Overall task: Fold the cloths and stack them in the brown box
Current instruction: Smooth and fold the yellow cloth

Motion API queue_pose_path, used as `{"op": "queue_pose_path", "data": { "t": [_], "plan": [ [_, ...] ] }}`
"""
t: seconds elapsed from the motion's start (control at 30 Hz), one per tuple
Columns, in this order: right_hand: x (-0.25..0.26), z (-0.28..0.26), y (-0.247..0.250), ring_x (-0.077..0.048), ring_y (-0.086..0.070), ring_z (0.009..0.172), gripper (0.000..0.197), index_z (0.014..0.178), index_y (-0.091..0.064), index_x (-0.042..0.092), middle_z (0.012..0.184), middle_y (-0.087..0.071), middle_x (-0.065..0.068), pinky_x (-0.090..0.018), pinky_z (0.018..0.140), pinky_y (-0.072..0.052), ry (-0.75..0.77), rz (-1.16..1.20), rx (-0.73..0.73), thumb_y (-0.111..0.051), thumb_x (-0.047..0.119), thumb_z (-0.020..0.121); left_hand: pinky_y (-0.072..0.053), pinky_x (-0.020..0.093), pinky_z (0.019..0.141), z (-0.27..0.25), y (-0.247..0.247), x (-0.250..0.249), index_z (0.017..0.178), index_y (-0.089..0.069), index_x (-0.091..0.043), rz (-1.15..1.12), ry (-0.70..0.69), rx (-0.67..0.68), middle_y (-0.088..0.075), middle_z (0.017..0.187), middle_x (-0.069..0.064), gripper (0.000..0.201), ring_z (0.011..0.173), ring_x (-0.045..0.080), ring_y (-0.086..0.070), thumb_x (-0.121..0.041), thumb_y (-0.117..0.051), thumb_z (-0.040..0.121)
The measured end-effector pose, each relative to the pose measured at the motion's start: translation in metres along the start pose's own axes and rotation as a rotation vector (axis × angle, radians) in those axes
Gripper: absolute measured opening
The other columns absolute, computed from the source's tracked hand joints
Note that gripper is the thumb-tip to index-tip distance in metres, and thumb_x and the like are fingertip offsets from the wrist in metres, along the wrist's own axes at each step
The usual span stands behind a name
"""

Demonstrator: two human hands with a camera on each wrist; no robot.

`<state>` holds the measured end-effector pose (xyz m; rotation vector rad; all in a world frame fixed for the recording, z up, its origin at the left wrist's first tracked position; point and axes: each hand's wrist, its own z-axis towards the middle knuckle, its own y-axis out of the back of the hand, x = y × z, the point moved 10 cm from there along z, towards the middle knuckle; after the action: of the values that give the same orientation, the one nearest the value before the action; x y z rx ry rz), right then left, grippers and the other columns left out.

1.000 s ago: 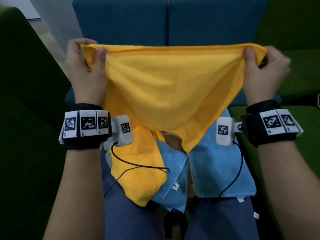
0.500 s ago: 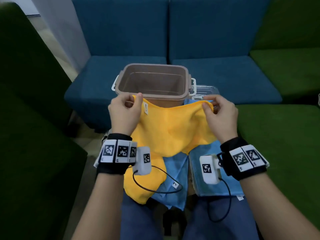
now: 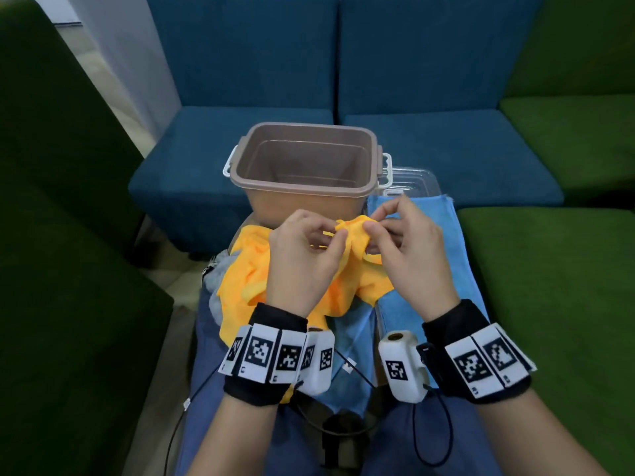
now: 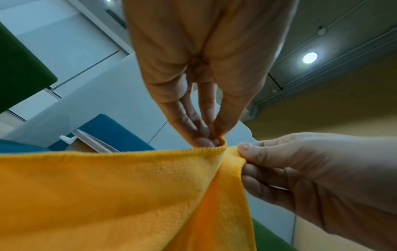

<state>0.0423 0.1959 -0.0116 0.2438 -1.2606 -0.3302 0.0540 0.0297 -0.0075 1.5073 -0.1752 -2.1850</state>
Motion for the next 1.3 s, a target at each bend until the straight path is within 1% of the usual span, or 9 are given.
{"op": "queue_pose_path", "data": {
  "t": [0.07,0.2,0.37,0.53,0.73,0.87,1.03,1.17,1.3],
  "plan": [
    [0.0,-0.001,0.003,-0.013,-0.068,0.066,0.01,0.083,-0.061,0.014,0.068,-0.069,0.002,-0.037,0.066,-0.058,-0.018,-0.002,-0.031,-0.069,0.018,0.09,-0.05,0.014,0.057,-0.001,0.0,-0.005,0.076,-0.072,-0.01,0.007,-0.013,0.003,-0.064,0.081,-0.002,0.006,0.065,0.006,-0.064,-0.013,-0.077,0.079],
    [0.006,-0.004,0.003,-0.007,-0.065,0.069,0.006,0.081,-0.069,0.015,0.073,-0.069,0.008,-0.021,0.065,-0.052,0.008,-0.046,-0.048,-0.071,0.017,0.087,-0.05,0.014,0.055,-0.004,-0.002,-0.009,0.075,-0.072,-0.01,-0.003,-0.008,-0.002,-0.063,0.079,-0.001,0.007,0.066,0.007,-0.063,-0.014,-0.078,0.078],
    [0.009,-0.007,0.003,-0.005,-0.065,0.068,0.006,0.08,-0.071,0.015,0.073,-0.07,0.008,-0.017,0.065,-0.052,0.002,-0.052,-0.067,-0.071,0.014,0.086,-0.055,0.023,0.057,-0.008,-0.003,-0.015,0.075,-0.073,-0.014,0.003,-0.021,-0.029,-0.062,0.079,-0.002,0.006,0.066,0.006,-0.063,-0.013,-0.074,0.081],
    [0.005,-0.009,0.005,-0.005,-0.067,0.07,0.007,0.079,-0.073,0.017,0.072,-0.071,0.009,-0.022,0.068,-0.056,-0.038,-0.025,-0.099,-0.071,0.015,0.086,-0.055,0.029,0.053,-0.01,-0.011,-0.029,0.077,-0.072,-0.007,0.13,-0.143,-0.014,-0.061,0.081,0.001,0.012,0.06,0.009,-0.062,-0.016,-0.067,0.083],
    [0.002,-0.015,0.001,-0.002,-0.069,0.075,0.005,0.087,-0.076,0.02,0.077,-0.073,0.012,-0.019,0.071,-0.055,-0.055,0.039,-0.066,-0.071,0.019,0.088,-0.054,0.036,0.056,-0.009,-0.018,-0.025,0.075,-0.071,-0.006,0.146,-0.122,-0.001,-0.061,0.081,0.001,0.016,0.063,0.014,-0.061,-0.016,-0.059,0.08],
    [-0.005,-0.013,-0.001,-0.005,-0.07,0.079,0.011,0.093,-0.075,0.015,0.083,-0.074,0.007,-0.021,0.076,-0.056,-0.061,0.062,-0.04,-0.076,0.012,0.083,-0.052,0.026,0.06,-0.012,-0.027,-0.027,0.079,-0.07,-0.006,0.139,-0.125,0.074,-0.058,0.084,0.0,0.021,0.069,0.011,-0.058,-0.004,-0.052,0.071],
    [-0.01,-0.006,0.0,0.001,-0.058,0.063,0.012,0.086,-0.074,0.02,0.076,-0.071,0.011,-0.009,0.06,-0.042,-0.038,-0.064,-0.006,-0.071,0.009,0.084,-0.052,0.029,0.066,-0.006,-0.023,-0.015,0.078,-0.064,-0.011,0.111,-0.048,0.032,-0.062,0.08,-0.002,0.014,0.07,0.007,-0.06,0.0,-0.061,0.072],
    [0.014,0.006,0.011,-0.009,-0.063,0.056,0.01,0.09,-0.065,0.015,0.084,-0.07,0.005,-0.027,0.058,-0.05,0.04,0.003,0.031,-0.062,0.006,0.09,-0.048,0.041,0.081,0.009,-0.039,-0.007,0.099,-0.061,-0.017,0.247,-0.103,0.293,-0.06,0.102,-0.003,0.031,0.093,0.021,-0.056,-0.013,-0.058,0.068],
    [0.054,0.023,0.053,-0.019,-0.07,0.072,0.015,0.095,-0.056,0.012,0.092,-0.069,-0.002,-0.033,0.065,-0.056,0.201,0.119,-0.1,-0.053,-0.003,0.093,-0.04,0.044,0.091,0.03,-0.031,0.017,0.085,-0.057,-0.026,0.393,-0.03,0.437,-0.06,0.107,-0.002,0.016,0.102,0.026,-0.052,-0.023,-0.058,0.069]
  ]
}}
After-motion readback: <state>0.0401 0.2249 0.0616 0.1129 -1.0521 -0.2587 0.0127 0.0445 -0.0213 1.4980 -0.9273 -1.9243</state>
